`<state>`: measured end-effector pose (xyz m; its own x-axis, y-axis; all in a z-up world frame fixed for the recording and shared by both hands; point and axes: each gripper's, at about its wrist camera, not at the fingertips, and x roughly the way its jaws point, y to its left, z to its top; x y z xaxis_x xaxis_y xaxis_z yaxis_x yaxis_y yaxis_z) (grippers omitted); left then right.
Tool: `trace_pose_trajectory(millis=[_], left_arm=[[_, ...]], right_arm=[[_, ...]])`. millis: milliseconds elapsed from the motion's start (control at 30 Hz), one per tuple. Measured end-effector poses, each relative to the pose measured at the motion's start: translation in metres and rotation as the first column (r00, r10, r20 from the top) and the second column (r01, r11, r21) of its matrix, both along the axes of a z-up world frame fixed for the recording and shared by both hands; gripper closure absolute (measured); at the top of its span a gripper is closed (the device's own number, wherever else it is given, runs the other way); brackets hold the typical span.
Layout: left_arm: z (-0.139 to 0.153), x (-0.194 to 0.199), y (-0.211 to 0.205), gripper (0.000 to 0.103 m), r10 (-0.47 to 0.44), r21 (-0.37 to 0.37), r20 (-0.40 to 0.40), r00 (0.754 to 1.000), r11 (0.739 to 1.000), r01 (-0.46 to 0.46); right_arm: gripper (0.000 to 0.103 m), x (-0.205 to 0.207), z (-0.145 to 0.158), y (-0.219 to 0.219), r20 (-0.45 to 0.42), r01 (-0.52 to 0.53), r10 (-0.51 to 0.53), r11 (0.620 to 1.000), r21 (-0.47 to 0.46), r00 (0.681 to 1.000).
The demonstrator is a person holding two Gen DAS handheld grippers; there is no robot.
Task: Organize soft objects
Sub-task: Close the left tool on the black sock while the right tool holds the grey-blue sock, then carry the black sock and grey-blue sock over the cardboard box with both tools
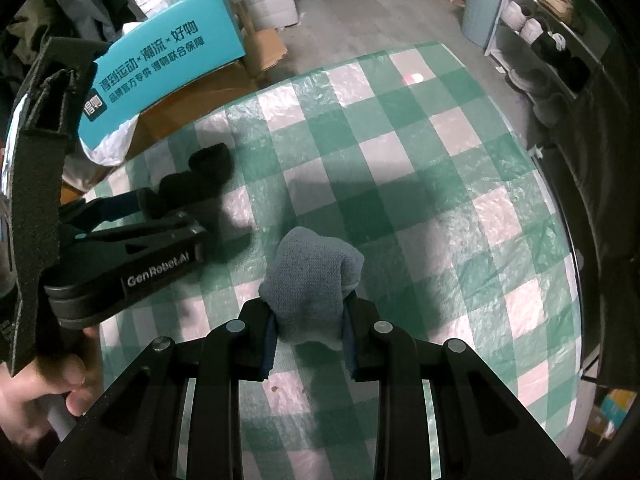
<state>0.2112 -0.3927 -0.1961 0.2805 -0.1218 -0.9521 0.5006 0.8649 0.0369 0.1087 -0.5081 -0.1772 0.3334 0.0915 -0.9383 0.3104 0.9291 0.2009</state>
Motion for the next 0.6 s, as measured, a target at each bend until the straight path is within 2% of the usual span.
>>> trace_pose_trajectory(millis=[67, 133, 333, 600], left_arm=[[0.002, 0.0, 0.003, 0.065, 0.007, -0.017, -0.008, 1.0, 1.0, -0.007], [0.002, 0.001, 0.007, 0.066, 0.013, -0.024, -0.023, 1.0, 1.0, -0.014], [0.011, -0.01, 0.023, 0.066, 0.002, -0.007, 0.007, 1.0, 1.0, -0.002], [0.04, -0.027, 0.056, 0.066, -0.01, 0.014, 0.057, 0.998, 1.0, 0.009]], right_arm=[[0.079, 0.002, 0.001, 0.002, 0.003, -0.008, 0.008, 1.0, -0.001, 1.0], [0.079, 0.003, 0.003, 0.006, 0.01, -0.019, 0.019, 1.0, -0.01, 1.0], [0.079, 0.002, 0.012, 0.018, 0.028, -0.055, 0.055, 0.998, -0.019, 0.998], [0.079, -0.006, 0.032, 0.036, 0.059, -0.114, 0.115, 0.993, -0.019, 0.992]])
